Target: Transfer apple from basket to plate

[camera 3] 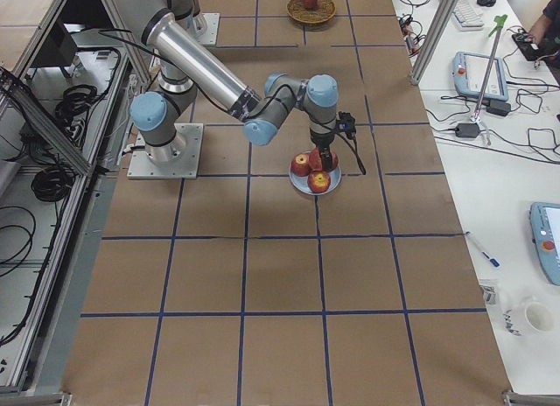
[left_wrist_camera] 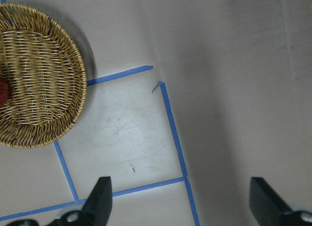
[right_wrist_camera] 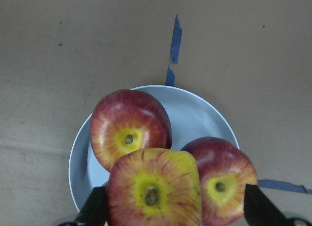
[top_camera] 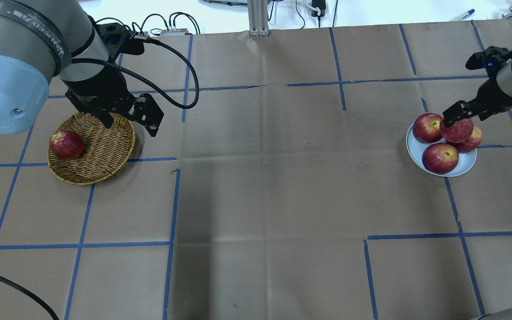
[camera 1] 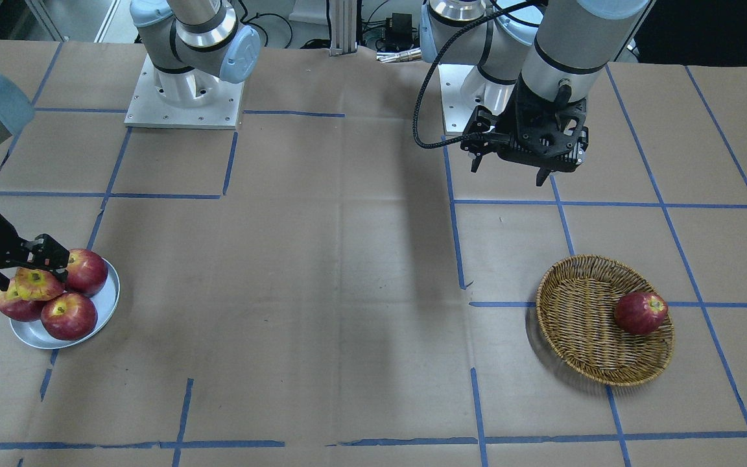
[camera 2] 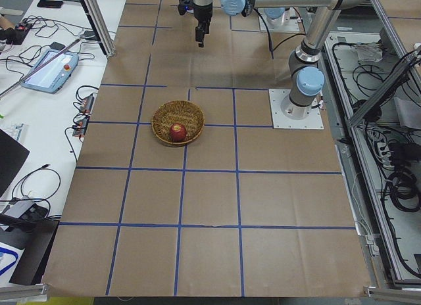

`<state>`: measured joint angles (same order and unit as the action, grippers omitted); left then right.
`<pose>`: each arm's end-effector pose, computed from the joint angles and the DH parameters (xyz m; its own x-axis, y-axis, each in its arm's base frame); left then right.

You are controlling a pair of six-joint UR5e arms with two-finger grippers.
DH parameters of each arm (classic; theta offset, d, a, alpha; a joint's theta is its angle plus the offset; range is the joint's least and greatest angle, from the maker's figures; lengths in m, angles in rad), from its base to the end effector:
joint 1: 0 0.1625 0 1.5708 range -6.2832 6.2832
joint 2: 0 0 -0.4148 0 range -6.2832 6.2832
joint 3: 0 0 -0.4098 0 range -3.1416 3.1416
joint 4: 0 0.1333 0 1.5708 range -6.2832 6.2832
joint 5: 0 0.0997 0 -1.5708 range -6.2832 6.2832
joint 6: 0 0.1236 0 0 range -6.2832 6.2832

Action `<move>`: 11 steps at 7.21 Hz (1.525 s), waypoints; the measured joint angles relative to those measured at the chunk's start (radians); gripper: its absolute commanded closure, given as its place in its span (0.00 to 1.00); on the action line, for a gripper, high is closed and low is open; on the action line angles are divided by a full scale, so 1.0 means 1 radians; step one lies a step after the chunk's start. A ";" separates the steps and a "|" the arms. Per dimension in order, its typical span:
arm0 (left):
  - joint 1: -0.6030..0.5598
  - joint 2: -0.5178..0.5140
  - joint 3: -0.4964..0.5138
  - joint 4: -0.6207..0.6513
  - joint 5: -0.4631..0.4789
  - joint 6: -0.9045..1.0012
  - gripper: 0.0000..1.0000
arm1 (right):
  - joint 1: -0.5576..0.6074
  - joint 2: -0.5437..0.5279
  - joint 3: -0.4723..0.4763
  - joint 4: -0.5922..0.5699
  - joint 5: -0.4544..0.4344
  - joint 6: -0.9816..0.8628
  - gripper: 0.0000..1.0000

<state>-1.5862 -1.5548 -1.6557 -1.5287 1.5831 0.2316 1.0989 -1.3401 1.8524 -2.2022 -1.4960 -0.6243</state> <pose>-0.1394 -0.4965 0.4228 -0.9696 0.2447 -0.0058 0.2445 0.9692 0.0289 -0.1302 -0.5686 0.2549 -0.9878 -0.1556 0.0093 -0.1553 0.9779 -0.1398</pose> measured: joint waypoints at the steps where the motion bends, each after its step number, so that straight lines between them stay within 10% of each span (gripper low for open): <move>1: 0.000 0.000 0.000 0.000 0.000 0.000 0.01 | 0.011 -0.026 -0.050 0.078 0.001 0.017 0.00; 6: 0.000 0.000 -0.001 -0.001 0.000 -0.001 0.01 | 0.236 -0.163 -0.252 0.482 -0.011 0.413 0.00; 11: 0.000 0.004 -0.002 -0.001 0.000 0.001 0.01 | 0.443 -0.199 -0.259 0.561 -0.073 0.690 0.00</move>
<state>-1.5861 -1.5506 -1.6573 -1.5294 1.5831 0.2326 1.5415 -1.5388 1.5930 -1.6410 -1.5691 0.0657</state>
